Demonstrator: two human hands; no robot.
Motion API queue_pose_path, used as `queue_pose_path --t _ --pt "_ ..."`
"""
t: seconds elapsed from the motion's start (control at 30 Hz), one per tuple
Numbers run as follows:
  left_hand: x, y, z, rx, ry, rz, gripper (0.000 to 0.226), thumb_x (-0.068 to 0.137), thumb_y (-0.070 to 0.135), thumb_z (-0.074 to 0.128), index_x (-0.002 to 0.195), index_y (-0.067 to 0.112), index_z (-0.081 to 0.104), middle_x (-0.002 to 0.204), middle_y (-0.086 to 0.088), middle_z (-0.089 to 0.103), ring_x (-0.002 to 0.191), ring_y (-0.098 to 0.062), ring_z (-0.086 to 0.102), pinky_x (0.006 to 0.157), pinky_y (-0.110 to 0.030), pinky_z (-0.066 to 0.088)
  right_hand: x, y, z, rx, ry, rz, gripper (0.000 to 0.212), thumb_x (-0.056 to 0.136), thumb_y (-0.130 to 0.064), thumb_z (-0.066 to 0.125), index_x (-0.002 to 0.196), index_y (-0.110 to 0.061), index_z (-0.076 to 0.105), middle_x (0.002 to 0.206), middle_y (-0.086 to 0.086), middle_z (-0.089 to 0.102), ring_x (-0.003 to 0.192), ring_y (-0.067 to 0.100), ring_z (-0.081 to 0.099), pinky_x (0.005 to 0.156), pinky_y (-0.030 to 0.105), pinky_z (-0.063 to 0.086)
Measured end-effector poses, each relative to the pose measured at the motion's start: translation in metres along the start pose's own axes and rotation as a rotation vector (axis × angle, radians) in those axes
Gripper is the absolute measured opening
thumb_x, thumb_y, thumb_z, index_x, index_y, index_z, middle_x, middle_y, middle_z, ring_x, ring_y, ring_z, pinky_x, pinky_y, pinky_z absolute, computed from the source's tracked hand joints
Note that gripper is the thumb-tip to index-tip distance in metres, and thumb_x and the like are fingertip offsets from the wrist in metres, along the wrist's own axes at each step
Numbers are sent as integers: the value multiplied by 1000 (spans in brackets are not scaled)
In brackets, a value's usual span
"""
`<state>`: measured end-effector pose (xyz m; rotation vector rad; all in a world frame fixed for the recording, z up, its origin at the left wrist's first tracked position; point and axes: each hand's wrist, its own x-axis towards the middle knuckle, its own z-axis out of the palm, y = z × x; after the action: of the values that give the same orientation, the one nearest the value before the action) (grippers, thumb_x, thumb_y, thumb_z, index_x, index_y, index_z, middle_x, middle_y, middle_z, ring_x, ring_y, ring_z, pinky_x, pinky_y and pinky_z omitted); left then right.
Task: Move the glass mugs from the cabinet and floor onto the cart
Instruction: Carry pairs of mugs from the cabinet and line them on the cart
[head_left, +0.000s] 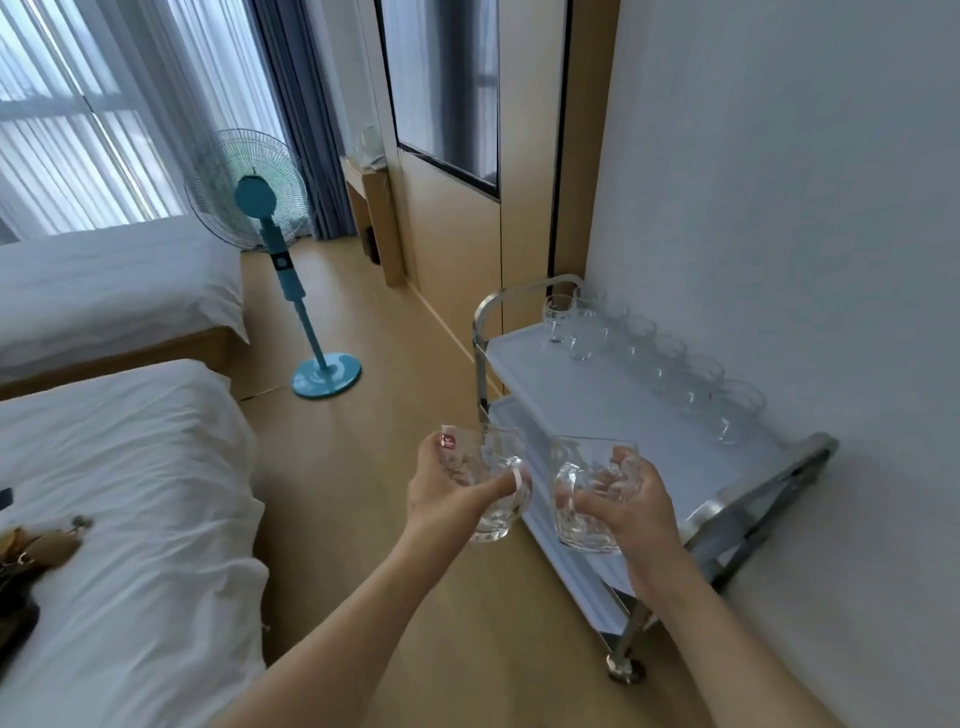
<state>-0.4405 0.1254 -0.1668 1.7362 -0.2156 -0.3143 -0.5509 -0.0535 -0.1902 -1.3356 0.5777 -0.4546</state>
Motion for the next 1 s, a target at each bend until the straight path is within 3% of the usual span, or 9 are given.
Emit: queue_pose_path --t 0.1,0.2,0.3,0.53,0.7,0.87,0.93,1.0 --pt "43 2 17 -4 -28 -34 85 47 49 97 116 46 48 109 8 70 93 -8 72 84 -34 60 46 2 -3 13 2 5 83 65 0 88 133 -20 47 114 8 65 94 20 71 65 25 57" --pt "79 6 32 27 -52 -63 85 48 44 98 117 43 49 109 9 69 91 -6 72 83 -32 60 86 4 -7 -6 6 43 96 48 -21 95 132 -21 50 117 11 66 98 25 72 80 42 61" --pt "120 10 48 81 -67 -73 93 46 43 95 125 42 46 111 9 69 95 -7 71 89 -35 59 126 1 -11 -8 26 55 100 39 -27 97 130 -20 54 115 11 69 99 28 72 87 52 59" --pt "210 9 87 119 -117 -103 91 45 46 96 122 44 48 110 12 69 98 -9 70 92 -38 58 210 1 -22 -16 94 65 100 37 -30 96 127 -18 56 114 10 70 100 26 71 86 47 60" --pt "261 -1 99 106 -176 -144 89 45 48 96 120 43 49 109 12 71 96 -8 71 90 -36 59 250 11 -18 -25 139 105 104 36 -33 99 130 -19 57 115 10 70 101 26 72 89 52 58" --pt "322 -7 108 108 -295 -160 83 55 47 94 124 37 50 110 12 68 98 -7 68 87 -31 57 287 18 -3 -11 230 116 92 42 -33 100 124 -18 61 111 9 72 98 26 73 86 51 59" --pt "347 -8 110 108 -363 -163 74 64 40 92 125 32 50 111 11 68 98 -6 67 81 -25 54 299 20 4 -30 252 122 72 52 -25 97 117 -16 66 107 11 74 95 30 73 85 53 60" --pt "373 -7 111 140 -421 -167 76 66 38 92 127 28 48 113 7 66 101 -9 65 84 -28 54 310 21 12 -23 307 120 52 61 -11 91 107 -16 69 100 10 75 90 27 74 77 47 62"
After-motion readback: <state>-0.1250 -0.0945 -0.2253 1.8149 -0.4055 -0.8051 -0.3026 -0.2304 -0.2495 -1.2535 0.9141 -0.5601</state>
